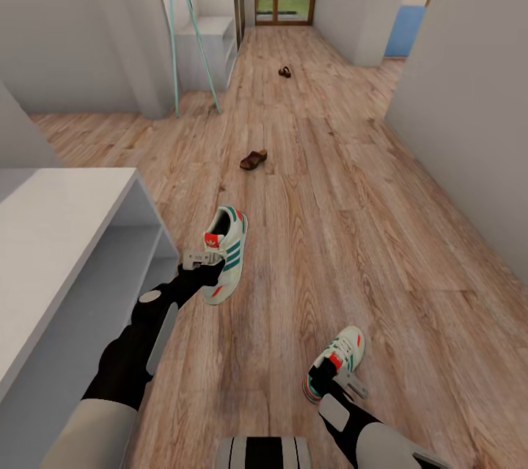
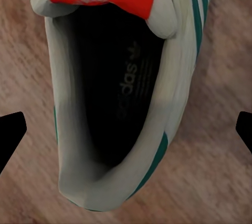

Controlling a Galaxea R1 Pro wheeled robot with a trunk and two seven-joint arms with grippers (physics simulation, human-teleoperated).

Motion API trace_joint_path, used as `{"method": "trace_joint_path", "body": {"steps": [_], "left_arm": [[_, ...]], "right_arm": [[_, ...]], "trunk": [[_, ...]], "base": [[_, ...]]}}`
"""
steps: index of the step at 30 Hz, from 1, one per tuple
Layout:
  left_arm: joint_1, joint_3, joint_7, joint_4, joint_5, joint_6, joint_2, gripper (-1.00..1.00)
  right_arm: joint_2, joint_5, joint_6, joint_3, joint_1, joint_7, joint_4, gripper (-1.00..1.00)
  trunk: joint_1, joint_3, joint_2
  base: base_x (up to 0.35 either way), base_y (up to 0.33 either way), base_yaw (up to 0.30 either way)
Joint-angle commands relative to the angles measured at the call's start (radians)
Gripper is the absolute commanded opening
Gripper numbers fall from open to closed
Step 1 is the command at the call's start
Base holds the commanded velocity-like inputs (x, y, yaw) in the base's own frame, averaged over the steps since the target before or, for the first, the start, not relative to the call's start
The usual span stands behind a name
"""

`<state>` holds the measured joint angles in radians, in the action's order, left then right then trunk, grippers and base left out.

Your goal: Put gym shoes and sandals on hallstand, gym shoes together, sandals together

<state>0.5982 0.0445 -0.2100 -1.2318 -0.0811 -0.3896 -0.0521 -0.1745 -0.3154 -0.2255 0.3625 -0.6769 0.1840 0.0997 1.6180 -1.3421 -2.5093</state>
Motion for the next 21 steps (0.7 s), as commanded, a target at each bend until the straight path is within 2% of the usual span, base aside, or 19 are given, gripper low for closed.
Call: {"method": "trace_joint_path", "body": {"steps": [1, 21], "left_arm": [[0.000, 0.000, 0.000, 0.000, 0.000, 0.000, 0.000, -1.00], [0.000, 0.000, 0.000, 0.000, 0.001, 0.000, 0.000, -1.00]], "right_arm": [[0.000, 0.000, 0.000, 0.000, 0.000, -0.001, 0.000, 1.00], [0.000, 0.011, 0.000, -0.002, -0.004, -0.017, 0.000, 1.00]], "trunk": [[0.000, 0.000, 0.000], [0.000, -0.009, 0.000]], "base": [[0.000, 0.000, 0.002], [0.000, 0.000, 0.000]]}}
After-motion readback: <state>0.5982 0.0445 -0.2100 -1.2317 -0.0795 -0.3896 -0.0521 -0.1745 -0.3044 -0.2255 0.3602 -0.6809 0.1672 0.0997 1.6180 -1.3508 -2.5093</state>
